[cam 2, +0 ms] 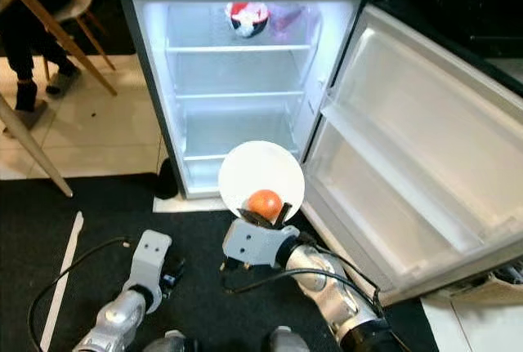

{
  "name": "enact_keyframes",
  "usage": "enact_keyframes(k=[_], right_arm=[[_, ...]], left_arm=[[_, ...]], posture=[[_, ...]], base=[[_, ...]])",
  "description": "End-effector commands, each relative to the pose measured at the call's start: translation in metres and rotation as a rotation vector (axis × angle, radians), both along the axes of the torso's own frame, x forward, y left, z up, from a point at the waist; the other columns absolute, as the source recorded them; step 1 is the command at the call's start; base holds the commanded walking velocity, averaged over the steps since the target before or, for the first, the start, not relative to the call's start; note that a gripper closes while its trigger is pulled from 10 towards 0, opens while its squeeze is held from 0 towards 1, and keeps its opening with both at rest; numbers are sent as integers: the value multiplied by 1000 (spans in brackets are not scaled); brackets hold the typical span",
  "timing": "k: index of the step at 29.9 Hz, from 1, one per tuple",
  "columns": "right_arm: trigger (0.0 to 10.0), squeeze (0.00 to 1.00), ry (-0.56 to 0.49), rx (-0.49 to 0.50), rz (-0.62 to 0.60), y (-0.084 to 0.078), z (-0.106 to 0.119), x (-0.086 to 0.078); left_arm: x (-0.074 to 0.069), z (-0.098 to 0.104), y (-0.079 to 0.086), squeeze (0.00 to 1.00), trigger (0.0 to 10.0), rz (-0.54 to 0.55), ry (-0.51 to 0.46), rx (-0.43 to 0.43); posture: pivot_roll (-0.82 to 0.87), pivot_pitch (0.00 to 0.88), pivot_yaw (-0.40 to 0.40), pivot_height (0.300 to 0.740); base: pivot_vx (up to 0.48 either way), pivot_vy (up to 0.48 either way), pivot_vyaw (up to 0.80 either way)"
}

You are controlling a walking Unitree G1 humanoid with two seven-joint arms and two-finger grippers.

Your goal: Restocking fridge

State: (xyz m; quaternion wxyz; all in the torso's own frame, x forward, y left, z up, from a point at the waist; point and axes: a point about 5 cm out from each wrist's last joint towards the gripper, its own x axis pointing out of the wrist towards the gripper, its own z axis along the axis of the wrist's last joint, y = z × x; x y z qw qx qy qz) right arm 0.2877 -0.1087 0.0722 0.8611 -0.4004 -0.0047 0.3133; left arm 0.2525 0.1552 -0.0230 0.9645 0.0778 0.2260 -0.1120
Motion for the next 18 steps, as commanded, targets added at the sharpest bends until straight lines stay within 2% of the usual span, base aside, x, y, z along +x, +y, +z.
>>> enact_keyframes(k=[1,18], right_arm=[[10000,0,-4,22,-9,0,1,-2],[10000,0,9,21,-25,-2,-4,-5]], left_arm=[[-7,-6,5,0,10000,3,33,20],[-11,-9,10,0,10000,8,40,53]], posture=[[-89,180,-11,723],[-86,186,-9,723]], base=[[0,0,0],[0,0,0]])
